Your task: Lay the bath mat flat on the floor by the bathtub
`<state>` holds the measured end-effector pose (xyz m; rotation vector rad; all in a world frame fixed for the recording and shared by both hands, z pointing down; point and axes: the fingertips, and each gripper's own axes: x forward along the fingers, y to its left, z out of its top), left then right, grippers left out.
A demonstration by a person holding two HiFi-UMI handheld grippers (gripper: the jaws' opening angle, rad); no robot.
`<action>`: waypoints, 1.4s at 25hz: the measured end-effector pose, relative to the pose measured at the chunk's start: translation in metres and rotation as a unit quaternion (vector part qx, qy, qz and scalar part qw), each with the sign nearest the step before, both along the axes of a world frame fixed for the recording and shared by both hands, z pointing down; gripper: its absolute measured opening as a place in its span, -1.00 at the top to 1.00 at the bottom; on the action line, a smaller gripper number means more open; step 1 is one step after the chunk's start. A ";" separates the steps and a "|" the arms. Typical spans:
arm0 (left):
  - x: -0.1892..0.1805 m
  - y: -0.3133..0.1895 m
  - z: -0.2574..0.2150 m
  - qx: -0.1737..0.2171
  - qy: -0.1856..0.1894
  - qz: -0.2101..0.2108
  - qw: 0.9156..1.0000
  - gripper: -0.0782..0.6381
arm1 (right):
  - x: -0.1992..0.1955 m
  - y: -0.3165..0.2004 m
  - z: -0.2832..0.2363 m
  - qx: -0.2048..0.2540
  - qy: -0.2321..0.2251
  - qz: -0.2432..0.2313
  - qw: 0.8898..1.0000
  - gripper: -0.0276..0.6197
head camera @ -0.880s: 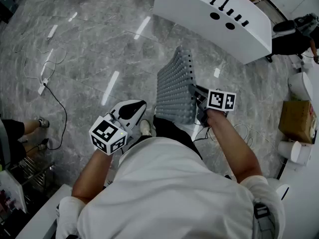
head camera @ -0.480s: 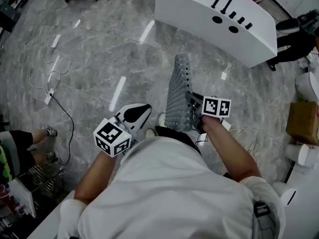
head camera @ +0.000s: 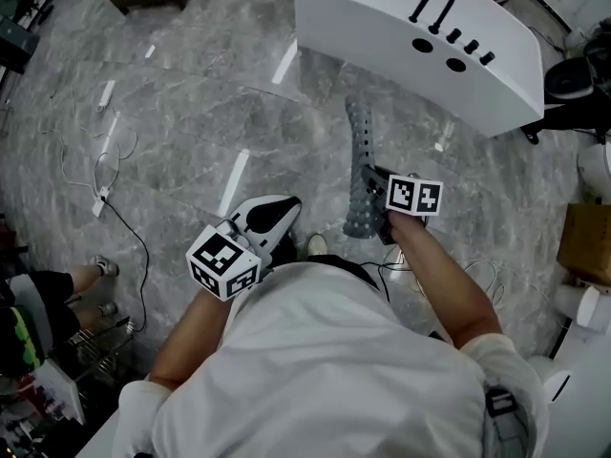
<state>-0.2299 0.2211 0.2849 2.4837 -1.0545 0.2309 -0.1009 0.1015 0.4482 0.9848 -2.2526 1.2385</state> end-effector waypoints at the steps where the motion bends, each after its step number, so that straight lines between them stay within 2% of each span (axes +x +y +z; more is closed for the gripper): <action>1: -0.001 -0.011 0.002 -0.003 0.002 0.007 1.000 0.72 | -0.002 -0.015 0.002 0.000 0.001 0.007 1.000 0.76; 5: -0.007 -0.067 0.015 -0.007 0.007 0.041 0.999 0.72 | -0.009 -0.087 0.008 0.009 -0.003 0.033 0.999 0.75; 12: -0.040 -0.196 0.027 -0.013 0.012 0.087 0.996 0.72 | -0.033 -0.207 0.028 -0.015 0.009 0.084 0.996 0.76; 19: -0.098 -0.303 0.039 -0.036 0.016 0.121 0.992 0.72 | -0.095 -0.326 0.051 -0.029 0.035 0.103 0.994 0.75; 23: -0.123 -0.341 0.055 -0.051 0.018 0.128 0.990 0.72 | -0.136 -0.386 0.074 -0.033 0.036 0.109 0.993 0.76; 28: -0.139 -0.372 0.081 -0.072 0.029 0.117 0.990 0.72 | -0.180 -0.454 0.105 -0.034 0.025 0.111 0.993 0.76; 35: -0.131 -0.396 0.137 -0.112 0.029 0.117 0.986 0.72 | -0.200 -0.535 0.167 -0.033 -0.021 0.142 0.989 0.75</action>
